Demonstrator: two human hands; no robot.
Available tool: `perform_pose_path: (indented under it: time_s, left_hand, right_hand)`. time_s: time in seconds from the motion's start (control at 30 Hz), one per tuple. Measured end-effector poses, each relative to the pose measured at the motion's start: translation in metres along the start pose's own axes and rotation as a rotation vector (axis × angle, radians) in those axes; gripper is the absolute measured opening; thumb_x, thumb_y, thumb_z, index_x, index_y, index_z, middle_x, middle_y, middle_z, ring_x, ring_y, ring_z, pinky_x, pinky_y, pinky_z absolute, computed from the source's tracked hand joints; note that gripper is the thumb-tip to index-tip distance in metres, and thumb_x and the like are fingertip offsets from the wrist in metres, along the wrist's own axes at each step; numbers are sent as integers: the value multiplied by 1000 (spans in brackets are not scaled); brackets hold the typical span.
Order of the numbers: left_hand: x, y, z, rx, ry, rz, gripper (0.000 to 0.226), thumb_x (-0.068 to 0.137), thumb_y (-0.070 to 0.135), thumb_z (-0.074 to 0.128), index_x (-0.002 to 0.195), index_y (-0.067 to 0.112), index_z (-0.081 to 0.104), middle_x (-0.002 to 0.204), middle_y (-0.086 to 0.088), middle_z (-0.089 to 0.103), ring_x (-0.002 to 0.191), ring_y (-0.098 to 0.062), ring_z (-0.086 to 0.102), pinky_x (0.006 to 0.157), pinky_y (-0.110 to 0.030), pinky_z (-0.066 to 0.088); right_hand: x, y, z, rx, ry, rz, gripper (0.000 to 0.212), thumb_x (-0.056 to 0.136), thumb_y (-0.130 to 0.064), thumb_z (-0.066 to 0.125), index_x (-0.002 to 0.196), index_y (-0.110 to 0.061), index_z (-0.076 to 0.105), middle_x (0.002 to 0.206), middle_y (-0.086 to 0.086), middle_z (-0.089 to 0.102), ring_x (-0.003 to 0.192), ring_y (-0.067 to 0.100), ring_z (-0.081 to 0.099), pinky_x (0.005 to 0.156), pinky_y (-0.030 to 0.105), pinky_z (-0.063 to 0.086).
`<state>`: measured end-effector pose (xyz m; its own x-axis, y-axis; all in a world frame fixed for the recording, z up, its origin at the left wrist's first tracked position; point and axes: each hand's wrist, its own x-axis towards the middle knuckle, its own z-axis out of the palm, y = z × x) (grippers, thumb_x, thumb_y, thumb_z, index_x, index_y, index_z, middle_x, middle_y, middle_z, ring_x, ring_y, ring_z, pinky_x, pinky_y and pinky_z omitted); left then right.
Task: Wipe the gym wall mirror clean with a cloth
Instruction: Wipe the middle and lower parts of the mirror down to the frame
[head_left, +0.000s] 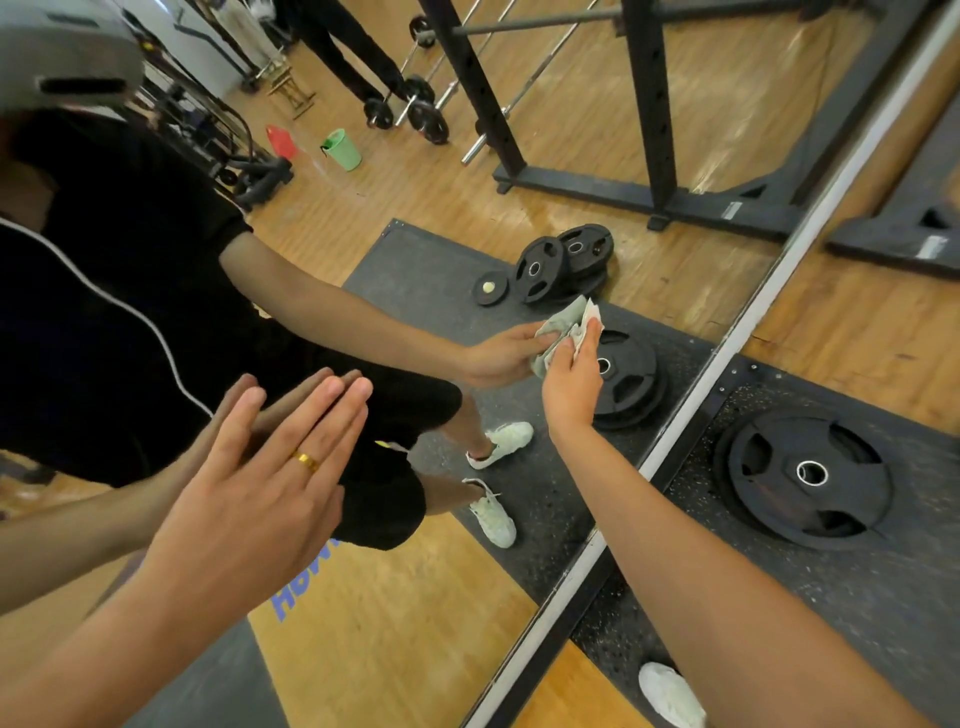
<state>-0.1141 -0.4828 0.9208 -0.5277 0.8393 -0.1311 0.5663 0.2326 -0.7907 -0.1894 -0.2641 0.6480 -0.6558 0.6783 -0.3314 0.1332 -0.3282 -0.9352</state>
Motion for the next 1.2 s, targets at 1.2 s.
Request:
perform_pose_path:
  time_s: [1.2]
  left_hand:
    - [139, 5, 4, 236, 79, 58, 65, 106, 30, 35, 157, -9, 26, 169, -25, 16, 156, -40, 21, 123, -68, -2]
  right_hand:
    - [77, -38, -14, 243, 140, 196, 53, 110, -30, 36, 161, -23, 28, 162, 3, 37, 144, 24, 44, 116, 36, 38]
